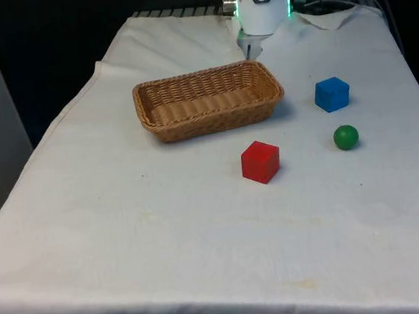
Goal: Place all non-red objects into the basket.
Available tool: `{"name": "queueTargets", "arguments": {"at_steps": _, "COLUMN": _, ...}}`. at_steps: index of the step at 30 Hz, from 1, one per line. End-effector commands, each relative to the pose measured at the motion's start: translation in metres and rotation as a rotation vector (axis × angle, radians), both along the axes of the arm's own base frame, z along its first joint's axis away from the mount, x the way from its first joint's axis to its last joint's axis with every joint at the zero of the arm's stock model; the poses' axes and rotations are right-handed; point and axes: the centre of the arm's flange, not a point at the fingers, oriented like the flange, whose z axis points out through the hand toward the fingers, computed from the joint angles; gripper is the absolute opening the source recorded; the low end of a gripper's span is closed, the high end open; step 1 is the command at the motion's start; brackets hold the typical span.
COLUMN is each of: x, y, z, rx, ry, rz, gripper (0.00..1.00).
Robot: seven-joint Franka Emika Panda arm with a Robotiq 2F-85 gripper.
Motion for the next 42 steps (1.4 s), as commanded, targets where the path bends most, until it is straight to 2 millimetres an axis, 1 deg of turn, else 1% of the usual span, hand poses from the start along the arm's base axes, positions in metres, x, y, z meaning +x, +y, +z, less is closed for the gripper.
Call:
{"name": "queueTargets", "arguments": {"at_steps": 1, "x": -0.001, "y": 0.002, "z": 0.001, "rx": -0.004, "ry": -0.001, "rz": 0.000, "gripper": 1.00}}
{"name": "queueTargets", "arguments": {"at_steps": 7, "x": -0.008, "y": 0.015, "z": 0.006, "rx": -0.030, "ry": -0.027, "rz": 0.003, "gripper": 1.00}}
{"name": "queueTargets", "arguments": {"at_steps": 9, "x": -0.010, "y": 0.018, "z": 0.007, "rx": -0.035, "ry": -0.033, "rz": 0.003, "gripper": 1.00}}
{"name": "queueTargets", "arguments": {"at_steps": 10, "x": -0.008, "y": 0.016, "z": 0.006, "rx": -0.026, "ry": -0.014, "rz": 0.005, "gripper": 1.00}}
{"name": "queueTargets", "arguments": {"at_steps": 14, "x": -0.016, "y": 0.026, "z": 0.009, "rx": -0.048, "ry": -0.046, "rz": 0.006, "gripper": 1.00}}
{"name": "queueTargets", "arguments": {"at_steps": 18, "x": -0.021, "y": 0.032, "z": 0.011, "rx": -0.056, "ry": -0.057, "rz": 0.007, "gripper": 1.00}}
{"name": "queueTargets", "arguments": {"at_steps": 19, "x": -0.020, "y": 0.030, "z": 0.010, "rx": -0.047, "ry": -0.044, "rz": 0.010, "gripper": 1.00}}
{"name": "queueTargets", "arguments": {"at_steps": 24, "x": -0.029, "y": 0.042, "z": 0.014, "rx": -0.065, "ry": -0.078, "rz": 0.011, "gripper": 1.00}}
{"name": "queueTargets", "arguments": {"at_steps": 27, "x": -0.034, "y": 0.048, "z": 0.014, "rx": -0.067, "ry": -0.087, "rz": 0.012, "gripper": 1.00}}
{"name": "queueTargets", "arguments": {"at_steps": 28, "x": -0.033, "y": 0.047, "z": 0.013, "rx": -0.060, "ry": -0.071, "rz": 0.015, "gripper": 1.00}}
{"name": "queueTargets", "arguments": {"at_steps": 30, "x": -0.039, "y": 0.053, "z": 0.014, "rx": -0.065, "ry": -0.095, "rz": 0.015, "gripper": 1.00}}
{"name": "queueTargets", "arguments": {"at_steps": 33, "x": -0.043, "y": 0.058, "z": 0.014, "rx": -0.061, "ry": -0.099, "rz": 0.021, "gripper": 1.00}}
{"name": "queueTargets", "arguments": {"at_steps": 36, "x": -0.045, "y": 0.060, "z": 0.013, "rx": -0.058, "ry": -0.089, "rz": 0.030, "gripper": 1.00}}
{"name": "queueTargets", "arguments": {"at_steps": 42, "x": -0.053, "y": 0.074, "z": 0.013, "rx": -0.047, "ry": -0.105, "rz": 0.052, "gripper": 1.00}}
